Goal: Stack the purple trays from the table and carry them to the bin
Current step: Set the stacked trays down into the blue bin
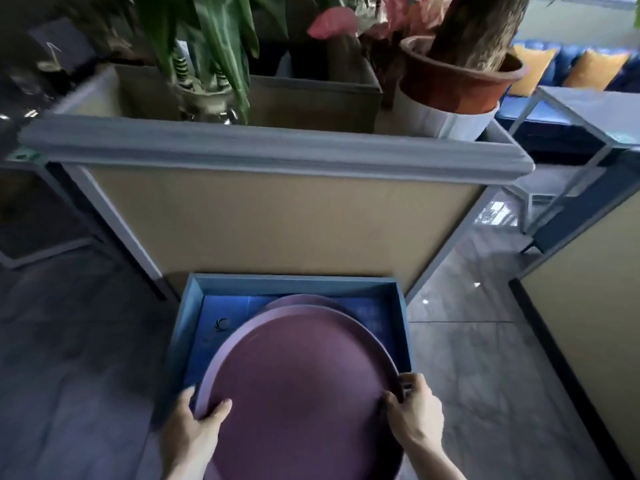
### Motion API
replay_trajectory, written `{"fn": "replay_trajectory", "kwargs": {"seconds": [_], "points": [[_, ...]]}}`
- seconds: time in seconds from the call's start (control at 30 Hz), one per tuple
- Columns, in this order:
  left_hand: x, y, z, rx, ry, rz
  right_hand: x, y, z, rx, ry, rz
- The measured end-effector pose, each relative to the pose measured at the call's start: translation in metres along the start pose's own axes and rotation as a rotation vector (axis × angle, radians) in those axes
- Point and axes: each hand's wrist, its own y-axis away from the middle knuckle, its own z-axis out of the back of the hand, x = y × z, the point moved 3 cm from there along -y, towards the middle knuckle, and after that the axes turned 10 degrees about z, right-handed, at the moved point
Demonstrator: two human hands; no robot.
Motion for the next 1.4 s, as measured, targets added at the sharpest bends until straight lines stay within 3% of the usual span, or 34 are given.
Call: {"fn": "replay_trajectory", "kwargs": {"seconds": [0.47, 0.87, 1.27, 1.4], "points": [[-0.023, -0.072, -0.048, -0.106, -0.345, -0.112, -0.002, -0.063, -0.049, -0.066, 0.079, -0.028], [-0.031, -0.080, -0.058, -0.210, -0.369, -0.098, 0.005, -0.070, -0.056, -0.099, 0.127, -0.039], [-0.030, -0.087, -0.062, -0.128, -0.398, -0.171, -0.003, -0.075, -0.053, -0.105, 0.151, 0.004], [-0.026, -0.094, -0.062, -0.124, -0.345, -0.123, -0.006, -0.078, -0.056, -0.095, 0.154, 0.000]]}}
